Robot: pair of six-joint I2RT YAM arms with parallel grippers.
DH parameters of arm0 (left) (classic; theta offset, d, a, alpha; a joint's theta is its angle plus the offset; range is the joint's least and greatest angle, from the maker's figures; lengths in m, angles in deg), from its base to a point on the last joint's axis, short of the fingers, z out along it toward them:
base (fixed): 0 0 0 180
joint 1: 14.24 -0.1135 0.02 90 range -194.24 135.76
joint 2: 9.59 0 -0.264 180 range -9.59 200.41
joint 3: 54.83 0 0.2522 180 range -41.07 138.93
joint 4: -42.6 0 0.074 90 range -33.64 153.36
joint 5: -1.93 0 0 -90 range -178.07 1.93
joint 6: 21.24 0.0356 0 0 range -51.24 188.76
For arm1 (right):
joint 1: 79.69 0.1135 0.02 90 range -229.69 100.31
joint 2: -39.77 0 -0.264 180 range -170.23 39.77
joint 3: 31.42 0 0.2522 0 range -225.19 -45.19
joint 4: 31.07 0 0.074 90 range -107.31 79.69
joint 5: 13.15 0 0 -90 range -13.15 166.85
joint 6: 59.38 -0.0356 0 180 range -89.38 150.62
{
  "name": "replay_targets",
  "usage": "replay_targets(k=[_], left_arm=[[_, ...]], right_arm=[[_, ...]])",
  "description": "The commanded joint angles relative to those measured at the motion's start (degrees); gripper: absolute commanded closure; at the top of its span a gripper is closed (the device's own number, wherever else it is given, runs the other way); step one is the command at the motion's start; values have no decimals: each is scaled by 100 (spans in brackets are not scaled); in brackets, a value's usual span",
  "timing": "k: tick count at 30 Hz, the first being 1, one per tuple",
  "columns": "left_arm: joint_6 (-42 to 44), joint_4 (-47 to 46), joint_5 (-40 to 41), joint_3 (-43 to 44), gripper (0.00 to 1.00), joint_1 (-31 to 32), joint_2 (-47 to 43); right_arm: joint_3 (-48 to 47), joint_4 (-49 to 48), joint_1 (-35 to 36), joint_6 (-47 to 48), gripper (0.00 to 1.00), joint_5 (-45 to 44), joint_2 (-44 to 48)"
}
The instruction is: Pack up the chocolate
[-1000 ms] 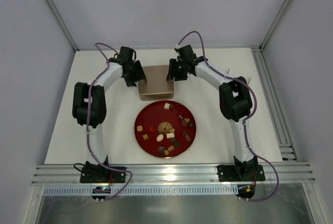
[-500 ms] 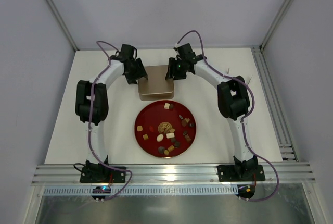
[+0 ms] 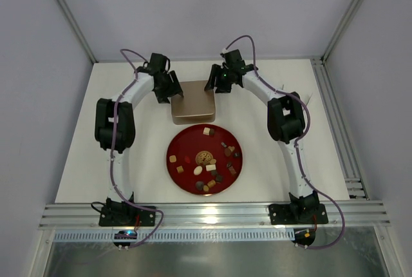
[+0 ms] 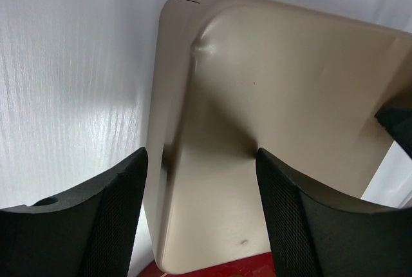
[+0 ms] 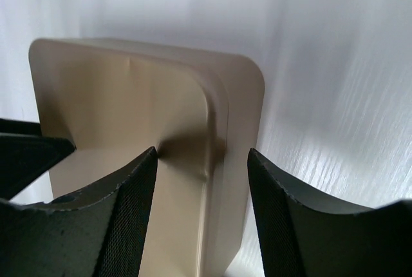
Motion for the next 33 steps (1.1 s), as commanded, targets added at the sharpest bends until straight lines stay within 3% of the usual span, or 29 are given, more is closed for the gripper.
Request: replay_targets(k=[1, 12, 25, 33], left_arm=[[379, 832, 656, -111, 33, -7, 523], [274, 850, 622, 329, 26, -113, 637], [432, 15, 296, 355, 19, -218, -548], [467, -55, -2, -364, 17, -210, -1875]], right_arm=[[-307, 56, -33, -270, 40, -231, -297], [290, -207, -33, -113, 43, -346, 0], [650, -814, -138, 151, 40, -222, 1064], [2406, -1552, -173, 81, 34, -442, 3303]])
